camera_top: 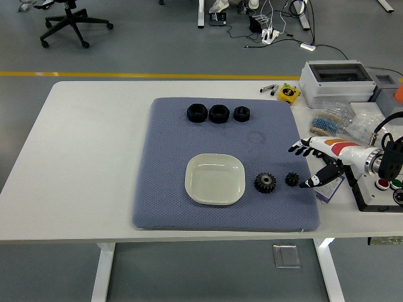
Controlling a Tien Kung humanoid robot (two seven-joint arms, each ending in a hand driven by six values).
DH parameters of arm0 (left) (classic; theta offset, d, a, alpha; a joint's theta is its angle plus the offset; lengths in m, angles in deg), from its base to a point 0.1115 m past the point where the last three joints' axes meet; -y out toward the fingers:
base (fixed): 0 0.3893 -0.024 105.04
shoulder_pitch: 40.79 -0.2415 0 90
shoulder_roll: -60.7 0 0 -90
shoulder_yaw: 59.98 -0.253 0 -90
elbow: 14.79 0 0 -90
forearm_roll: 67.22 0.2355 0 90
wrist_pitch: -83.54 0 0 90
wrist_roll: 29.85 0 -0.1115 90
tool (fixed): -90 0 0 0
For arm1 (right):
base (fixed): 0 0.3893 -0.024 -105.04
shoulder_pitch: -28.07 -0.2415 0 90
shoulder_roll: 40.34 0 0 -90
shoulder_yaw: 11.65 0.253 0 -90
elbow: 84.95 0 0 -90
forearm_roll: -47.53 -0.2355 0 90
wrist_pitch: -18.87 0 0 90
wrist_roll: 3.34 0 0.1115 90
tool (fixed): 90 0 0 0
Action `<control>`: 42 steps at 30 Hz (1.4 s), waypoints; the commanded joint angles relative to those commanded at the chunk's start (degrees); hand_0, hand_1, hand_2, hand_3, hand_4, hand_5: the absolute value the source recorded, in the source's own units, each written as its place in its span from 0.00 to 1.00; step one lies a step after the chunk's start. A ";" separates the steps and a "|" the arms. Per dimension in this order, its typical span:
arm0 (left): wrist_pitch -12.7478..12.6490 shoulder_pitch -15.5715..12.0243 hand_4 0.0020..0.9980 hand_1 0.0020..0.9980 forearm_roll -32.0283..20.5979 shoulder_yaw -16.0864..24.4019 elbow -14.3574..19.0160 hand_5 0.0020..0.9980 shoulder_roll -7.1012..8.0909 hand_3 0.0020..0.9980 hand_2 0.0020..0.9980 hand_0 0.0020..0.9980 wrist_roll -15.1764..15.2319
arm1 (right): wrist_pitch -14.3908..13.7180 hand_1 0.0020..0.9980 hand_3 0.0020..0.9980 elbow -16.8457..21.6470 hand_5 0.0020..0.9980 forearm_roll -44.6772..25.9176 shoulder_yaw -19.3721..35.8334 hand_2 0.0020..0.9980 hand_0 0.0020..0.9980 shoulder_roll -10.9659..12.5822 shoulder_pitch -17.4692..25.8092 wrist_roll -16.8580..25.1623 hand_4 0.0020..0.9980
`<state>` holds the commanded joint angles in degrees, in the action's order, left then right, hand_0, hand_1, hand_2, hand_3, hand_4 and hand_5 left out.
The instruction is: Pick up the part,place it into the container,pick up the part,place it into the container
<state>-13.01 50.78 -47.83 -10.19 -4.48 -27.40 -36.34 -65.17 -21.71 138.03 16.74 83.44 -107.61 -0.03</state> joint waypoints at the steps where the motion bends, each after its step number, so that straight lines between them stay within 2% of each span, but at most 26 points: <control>1: -0.09 0.06 0.69 0.96 0.06 -0.01 0.00 0.73 0.02 0.70 0.94 0.98 -0.01 | 0.08 0.67 0.76 -0.83 0.23 -0.16 -0.31 0.69 0.65 -0.46 -0.22 -0.06 0.97; 4: -0.38 0.16 0.69 0.96 -0.25 -0.40 0.00 0.73 0.09 0.70 0.94 0.98 0.14 | 0.40 0.67 0.76 -3.16 0.23 0.05 -0.77 0.69 0.65 -1.88 -0.66 -0.14 0.97; 12: -0.43 0.29 0.68 0.96 -0.69 -2.55 0.00 0.73 0.58 0.69 0.94 0.98 0.25 | 1.12 0.66 0.75 -6.48 0.22 1.44 -2.86 0.69 0.65 -4.06 -1.47 -0.50 0.96; 13: -0.46 0.29 0.69 0.96 -0.49 -2.53 0.00 0.73 0.60 0.70 0.94 0.98 0.22 | 1.13 0.64 0.71 -6.64 0.21 1.40 -3.00 0.67 0.61 -4.25 -1.48 -0.48 0.93; 18: -0.45 0.17 0.69 0.96 0.17 -2.35 0.00 0.73 0.67 0.70 0.94 0.98 0.05 | 0.83 0.64 0.71 -6.95 0.21 0.79 -3.24 0.67 0.61 -5.09 -1.41 -0.59 0.93; 19: -0.42 0.16 0.68 0.96 0.16 -2.51 0.00 0.72 0.69 0.70 0.93 0.98 0.00 | 0.79 0.60 0.60 -7.09 0.16 0.79 -3.17 0.59 0.56 -5.27 -1.40 -0.61 0.80; 24: 0.03 0.13 0.68 0.96 0.91 -2.88 0.00 0.72 0.83 0.70 0.93 0.98 -0.50 | 0.45 0.60 0.60 -7.36 0.16 0.42 -2.83 0.59 0.56 -5.93 -1.49 -0.62 0.80; 25: 0.07 0.15 0.67 0.96 1.08 -2.75 0.00 0.71 0.84 0.69 0.93 0.98 -0.55 | 0.34 0.54 0.54 -7.37 0.15 0.30 -2.81 0.54 0.51 -5.99 -1.55 -0.58 0.76; 35: 0.05 0.60 0.66 0.96 0.96 -2.93 0.00 0.70 0.80 0.69 0.93 0.98 -0.50 | -0.58 0.52 0.53 -8.76 0.15 0.42 -3.36 0.53 0.49 -6.78 -1.78 -0.26 0.74; 42: -0.02 0.77 0.66 0.96 0.74 -2.96 0.00 0.70 0.74 0.69 0.93 0.98 -0.46 | -0.01 0.52 0.54 -9.08 0.13 0.31 -3.75 0.53 0.49 -7.00 -1.92 -0.25 0.74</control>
<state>-13.03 51.55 -47.09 -13.15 -4.48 -26.65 -36.80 -65.18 -30.79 138.35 12.99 76.43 -109.53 -0.28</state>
